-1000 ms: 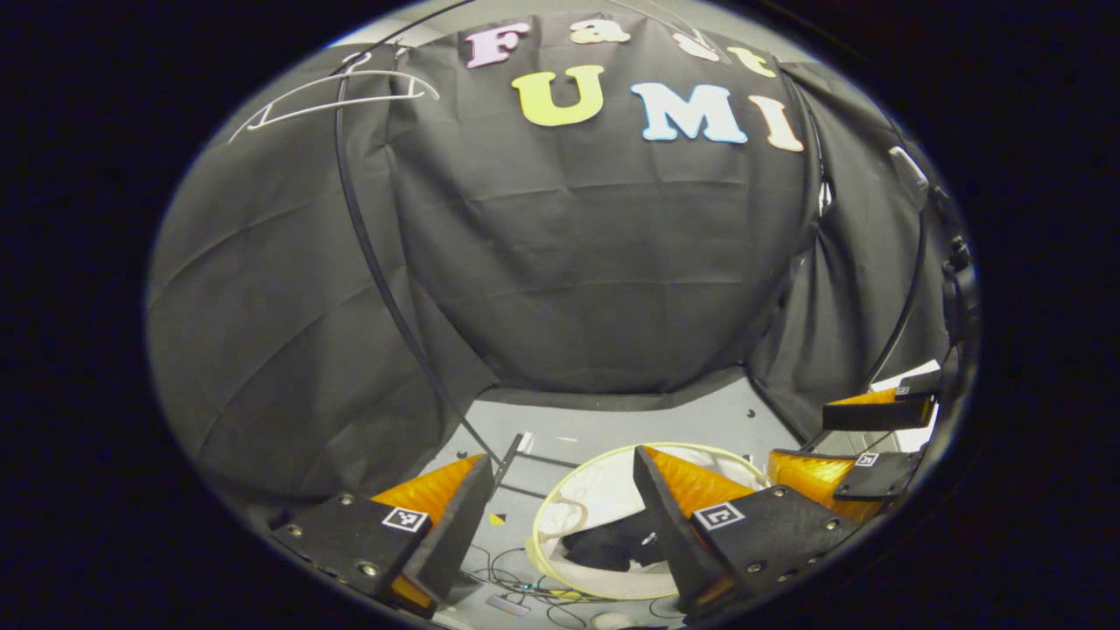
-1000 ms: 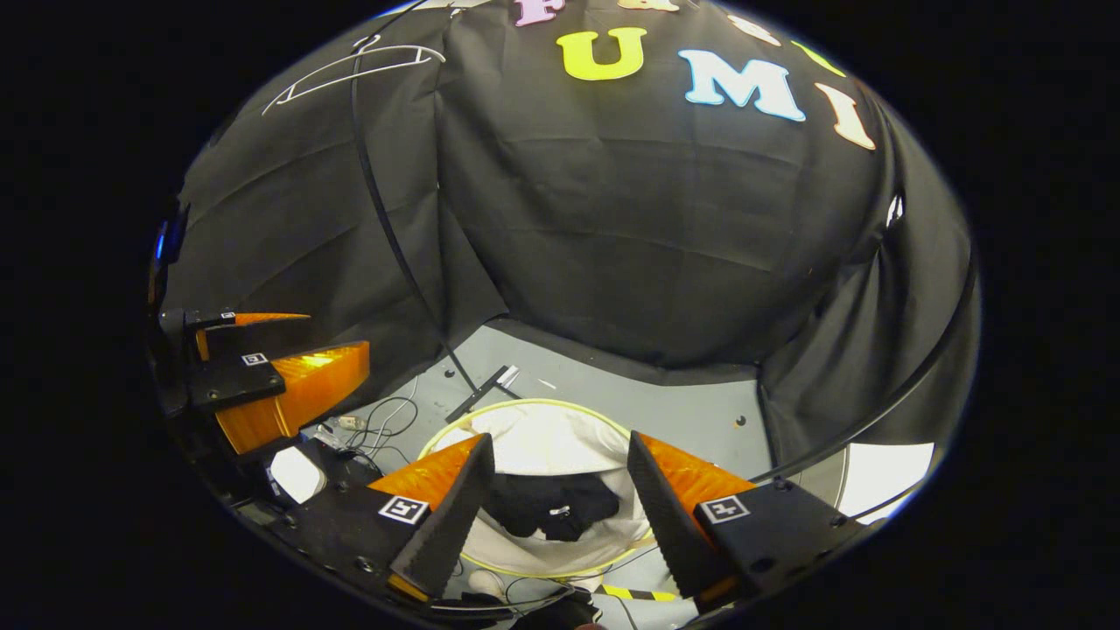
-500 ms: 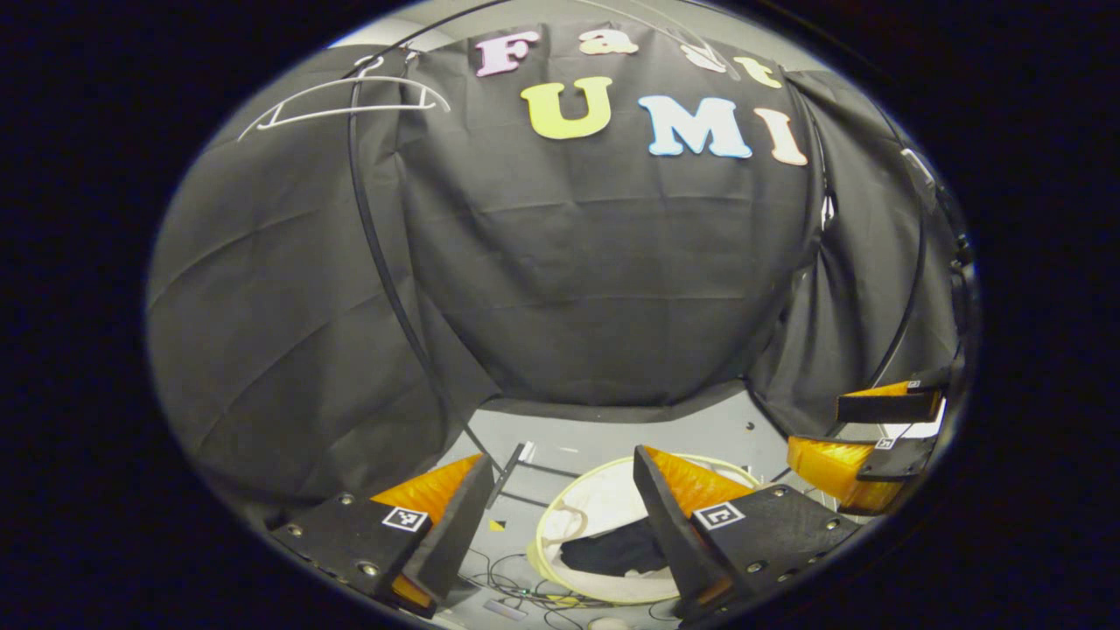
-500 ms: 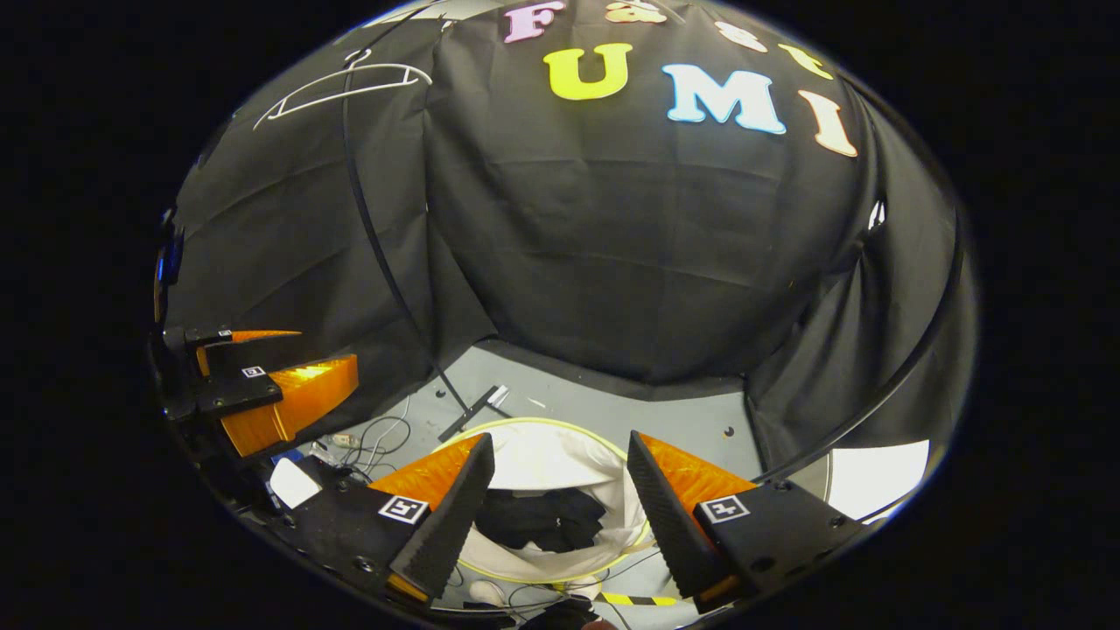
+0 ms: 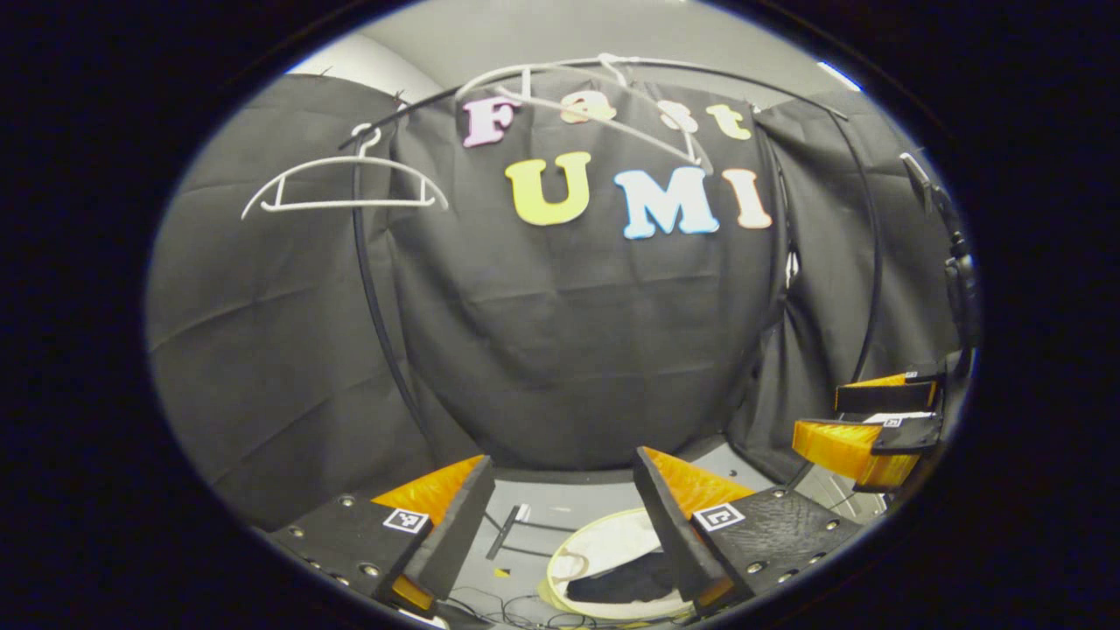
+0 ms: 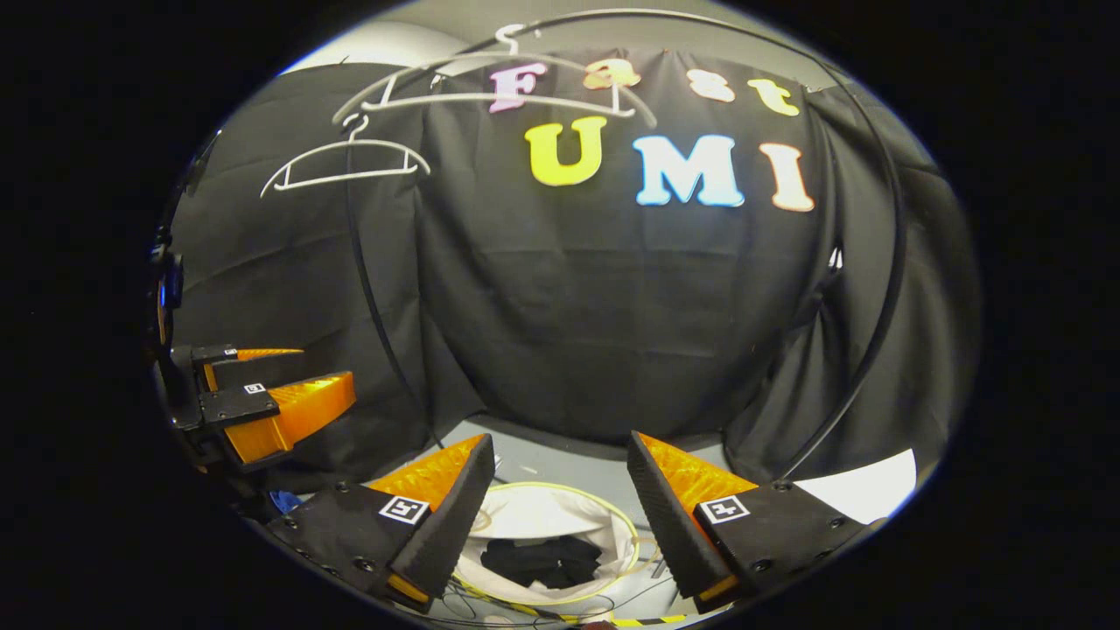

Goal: Grasp the clothes on the hanger with both hands and then place them into the laundry hamper below.

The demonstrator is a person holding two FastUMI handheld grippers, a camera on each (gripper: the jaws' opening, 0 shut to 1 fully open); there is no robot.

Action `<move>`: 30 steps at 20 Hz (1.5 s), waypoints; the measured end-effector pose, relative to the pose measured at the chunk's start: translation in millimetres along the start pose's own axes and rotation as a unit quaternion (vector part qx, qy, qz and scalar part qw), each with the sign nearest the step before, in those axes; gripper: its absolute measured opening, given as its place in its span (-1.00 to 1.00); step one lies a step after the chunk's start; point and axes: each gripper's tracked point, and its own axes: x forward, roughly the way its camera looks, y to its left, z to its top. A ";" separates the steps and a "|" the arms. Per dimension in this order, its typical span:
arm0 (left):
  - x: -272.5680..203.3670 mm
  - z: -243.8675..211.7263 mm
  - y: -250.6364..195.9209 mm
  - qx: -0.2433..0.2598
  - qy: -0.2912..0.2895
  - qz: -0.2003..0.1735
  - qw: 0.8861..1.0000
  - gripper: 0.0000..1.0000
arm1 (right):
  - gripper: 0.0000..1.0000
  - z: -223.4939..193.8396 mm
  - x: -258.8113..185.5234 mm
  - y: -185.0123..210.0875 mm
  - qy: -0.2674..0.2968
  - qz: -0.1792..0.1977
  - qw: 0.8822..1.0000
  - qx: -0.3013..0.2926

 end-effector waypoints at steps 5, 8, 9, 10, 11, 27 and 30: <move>-48.0 60.1 -0.6 0.005 -0.058 -0.005 0.998 0.87 | 0.90 51.2 -51.1 -27.2 -0.067 -0.035 0.997 -0.008; -71.0 88.4 0.2 -0.002 -0.084 -0.009 0.996 0.89 | 0.90 74.3 -88.3 -49.5 -0.100 -0.063 0.993 -0.004; -79.8 96.2 0.5 -0.004 -0.092 -0.009 0.996 0.89 | 0.90 80.9 -102.0 -54.6 -0.110 -0.071 0.991 -0.002; -94.2 104.2 0.8 -0.004 -0.100 -0.008 0.995 0.89 | 0.90 87.1 -116.3 -60.8 -0.120 -0.079 0.990 0.001; -107.3 112.7 -0.2 -0.004 -0.108 -0.009 0.994 0.89 | 0.90 93.6 -129.7 -66.7 -0.129 -0.086 0.988 0.000; -219.7 133.6 26.0 0.002 -0.149 0.036 0.988 0.87 | 0.90 122.6 -264.9 -125.3 -0.224 -0.173 0.959 -0.004; -227.3 123.9 29.2 -0.004 -0.144 0.039 0.989 0.86 | 0.90 119.9 -268.0 -124.5 -0.222 -0.174 0.959 -0.009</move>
